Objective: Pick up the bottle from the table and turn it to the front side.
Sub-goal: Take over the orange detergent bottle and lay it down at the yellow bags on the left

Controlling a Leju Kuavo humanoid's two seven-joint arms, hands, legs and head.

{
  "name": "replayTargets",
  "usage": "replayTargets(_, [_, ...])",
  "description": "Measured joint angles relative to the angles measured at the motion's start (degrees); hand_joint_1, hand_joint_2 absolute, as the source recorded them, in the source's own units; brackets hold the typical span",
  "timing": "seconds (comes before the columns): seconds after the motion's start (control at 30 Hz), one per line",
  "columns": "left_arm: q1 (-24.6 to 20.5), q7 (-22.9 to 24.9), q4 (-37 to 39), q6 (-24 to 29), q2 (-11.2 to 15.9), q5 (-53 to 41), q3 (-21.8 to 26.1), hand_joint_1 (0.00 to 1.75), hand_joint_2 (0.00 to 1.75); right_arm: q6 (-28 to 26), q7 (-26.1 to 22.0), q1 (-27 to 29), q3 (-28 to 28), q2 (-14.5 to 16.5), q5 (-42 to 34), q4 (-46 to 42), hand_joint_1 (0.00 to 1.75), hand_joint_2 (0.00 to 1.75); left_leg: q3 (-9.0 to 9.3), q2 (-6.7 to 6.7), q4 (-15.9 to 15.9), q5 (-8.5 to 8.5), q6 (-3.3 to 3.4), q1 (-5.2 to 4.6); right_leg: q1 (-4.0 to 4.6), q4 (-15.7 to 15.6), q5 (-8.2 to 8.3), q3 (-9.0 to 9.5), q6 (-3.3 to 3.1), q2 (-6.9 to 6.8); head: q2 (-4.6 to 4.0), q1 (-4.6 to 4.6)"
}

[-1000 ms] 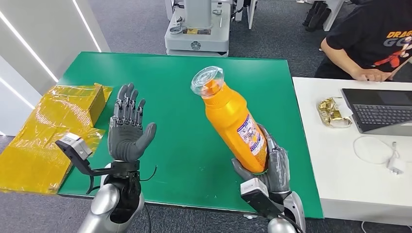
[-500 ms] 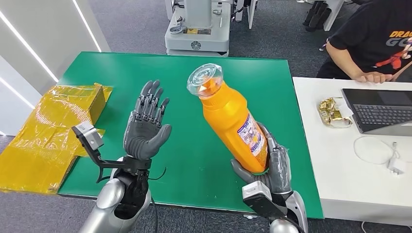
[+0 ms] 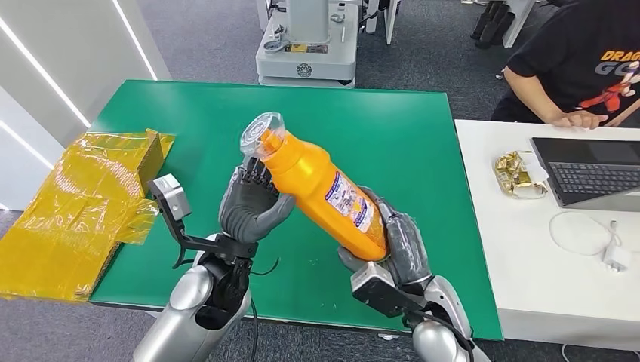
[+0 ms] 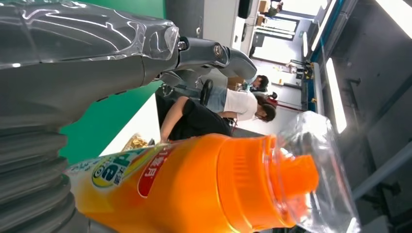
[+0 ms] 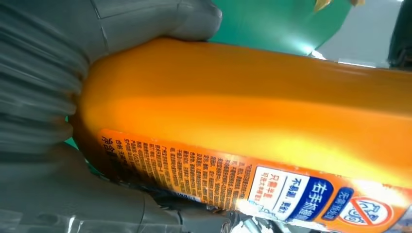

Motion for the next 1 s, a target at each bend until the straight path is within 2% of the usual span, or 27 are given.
replayTargets(0.2, [-0.44, -0.62, 1.33, -0.18, -0.21, 0.38, 0.02, 0.0, 1.75, 3.82, 0.32, -2.6, 0.97, -0.02, -0.19, 1.85, 1.75, 1.75, 0.0, 0.01, 0.0, 0.0, 0.0, 0.0, 0.0, 0.0, 0.0, 0.0, 0.0, 0.01, 0.0, 0.0])
replayTargets(0.6, [-0.82, -0.7, 2.99, -0.32, -0.35, 0.45, 0.02, 0.0, 1.75, 6.86, 0.41, -5.19, 3.01, 0.0, 0.21, 4.42, 1.75, 1.75, -0.01, 0.0, 0.0, 0.02, 0.02, 0.0, 0.0, 0.0, 0.0, 0.01, 0.0, -0.01, 0.0, 0.0])
replayTargets(1.0, [-0.57, -1.15, 4.16, -0.45, -0.33, 0.17, 0.04, 0.0, 1.75, 14.87, -0.79, -8.2, 4.74, -0.21, -1.24, 6.04, 1.75, 1.75, 0.0, 0.0, 0.01, 0.02, 0.02, 0.0, 0.0, 0.0, 0.0, 0.0, 0.0, 0.01, 0.0, 0.01])
